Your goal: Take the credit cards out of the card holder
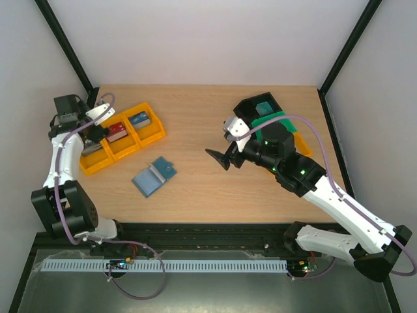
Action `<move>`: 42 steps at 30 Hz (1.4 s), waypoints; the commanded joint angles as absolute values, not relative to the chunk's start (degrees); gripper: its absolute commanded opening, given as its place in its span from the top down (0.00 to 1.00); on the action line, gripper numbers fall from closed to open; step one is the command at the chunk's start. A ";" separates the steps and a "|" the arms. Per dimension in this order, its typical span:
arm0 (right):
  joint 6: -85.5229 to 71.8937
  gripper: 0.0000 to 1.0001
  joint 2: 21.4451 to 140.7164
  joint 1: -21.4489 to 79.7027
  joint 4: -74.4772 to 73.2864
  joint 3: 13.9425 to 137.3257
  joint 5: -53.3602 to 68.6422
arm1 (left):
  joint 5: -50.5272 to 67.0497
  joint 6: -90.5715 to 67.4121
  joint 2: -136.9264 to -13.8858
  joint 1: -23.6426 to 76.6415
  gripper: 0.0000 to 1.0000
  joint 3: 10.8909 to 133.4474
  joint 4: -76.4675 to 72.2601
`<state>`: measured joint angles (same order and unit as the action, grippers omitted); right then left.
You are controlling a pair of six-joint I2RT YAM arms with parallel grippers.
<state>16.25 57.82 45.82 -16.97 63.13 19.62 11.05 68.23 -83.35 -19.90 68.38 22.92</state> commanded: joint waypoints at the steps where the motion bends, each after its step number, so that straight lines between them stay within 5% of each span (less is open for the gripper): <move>1: 7.83 0.01 59.42 44.34 -11.59 66.39 6.18 | 13.02 46.01 -79.69 -15.04 0.01 68.91 22.68; 9: -8.75 0.01 61.62 26.78 -5.00 63.38 2.16 | 10.73 11.31 -75.83 -9.75 0.01 61.32 15.26; 17: -21.69 0.01 62.91 5.43 6.77 49.64 4.66 | 2.23 -0.92 -74.38 -8.94 0.01 47.16 4.21; 28: -17.30 0.01 64.05 2.33 34.76 26.10 -7.02 | -10.10 -0.62 -68.65 -7.15 0.01 36.61 -3.74; 42: -11.71 0.01 69.05 2.33 65.55 5.42 -13.55 | -8.62 -3.53 -75.98 -3.44 0.01 21.62 -40.93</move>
<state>-13.43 66.48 2.57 52.90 8.91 -11.07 -8.08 -2.63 -73.06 -6.24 26.70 -23.42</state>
